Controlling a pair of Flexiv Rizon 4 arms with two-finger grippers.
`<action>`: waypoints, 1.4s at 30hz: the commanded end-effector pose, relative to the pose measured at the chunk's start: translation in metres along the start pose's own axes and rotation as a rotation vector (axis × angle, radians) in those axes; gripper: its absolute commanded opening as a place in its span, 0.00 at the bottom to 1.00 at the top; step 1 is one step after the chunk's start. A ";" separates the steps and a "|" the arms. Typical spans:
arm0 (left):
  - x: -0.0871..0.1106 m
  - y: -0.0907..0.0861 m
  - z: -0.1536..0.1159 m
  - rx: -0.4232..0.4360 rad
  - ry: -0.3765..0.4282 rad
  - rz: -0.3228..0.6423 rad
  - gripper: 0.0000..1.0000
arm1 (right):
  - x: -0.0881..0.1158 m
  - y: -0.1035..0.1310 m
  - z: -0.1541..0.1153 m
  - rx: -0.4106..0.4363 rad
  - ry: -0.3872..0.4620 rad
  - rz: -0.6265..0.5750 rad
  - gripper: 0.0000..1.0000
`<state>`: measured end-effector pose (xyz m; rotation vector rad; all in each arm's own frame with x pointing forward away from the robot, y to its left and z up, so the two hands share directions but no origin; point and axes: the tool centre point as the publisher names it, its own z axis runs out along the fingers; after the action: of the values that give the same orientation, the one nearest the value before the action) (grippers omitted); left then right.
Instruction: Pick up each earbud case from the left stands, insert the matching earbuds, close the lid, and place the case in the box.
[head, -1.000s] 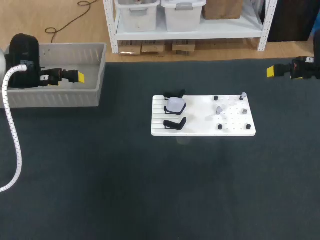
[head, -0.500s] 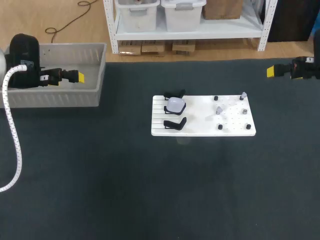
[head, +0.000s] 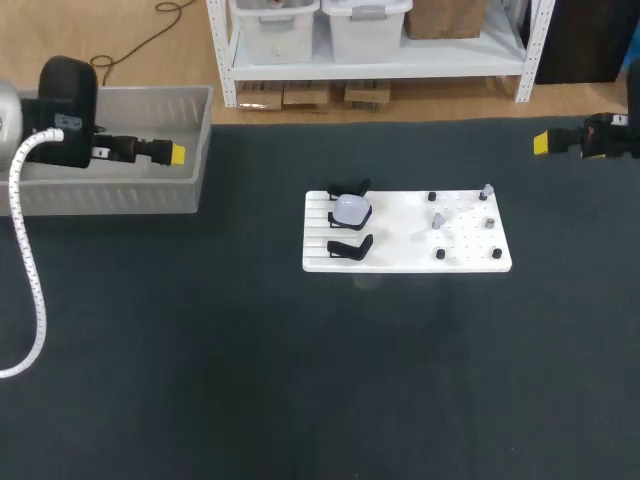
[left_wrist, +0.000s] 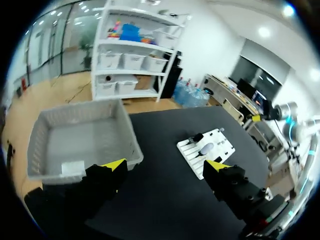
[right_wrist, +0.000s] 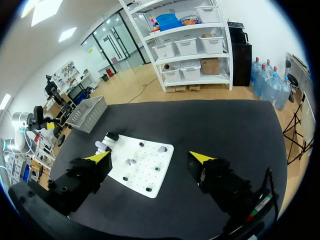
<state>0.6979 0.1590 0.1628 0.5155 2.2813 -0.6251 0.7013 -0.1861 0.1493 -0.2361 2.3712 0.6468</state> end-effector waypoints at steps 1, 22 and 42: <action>0.001 -0.003 0.002 0.155 -0.056 0.099 1.00 | 0.000 0.001 0.000 0.003 0.000 0.000 1.00; 0.011 -0.048 0.046 0.501 -0.013 0.539 1.00 | 0.000 0.001 0.000 0.003 0.000 0.000 1.00; 0.028 -0.082 0.122 0.668 0.040 0.741 1.00 | 0.000 0.001 0.000 0.003 0.000 0.000 1.00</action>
<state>0.6865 0.0396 0.0964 1.5396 1.6840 -0.8840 0.7013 -0.1861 0.1493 -0.2361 2.3713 0.6468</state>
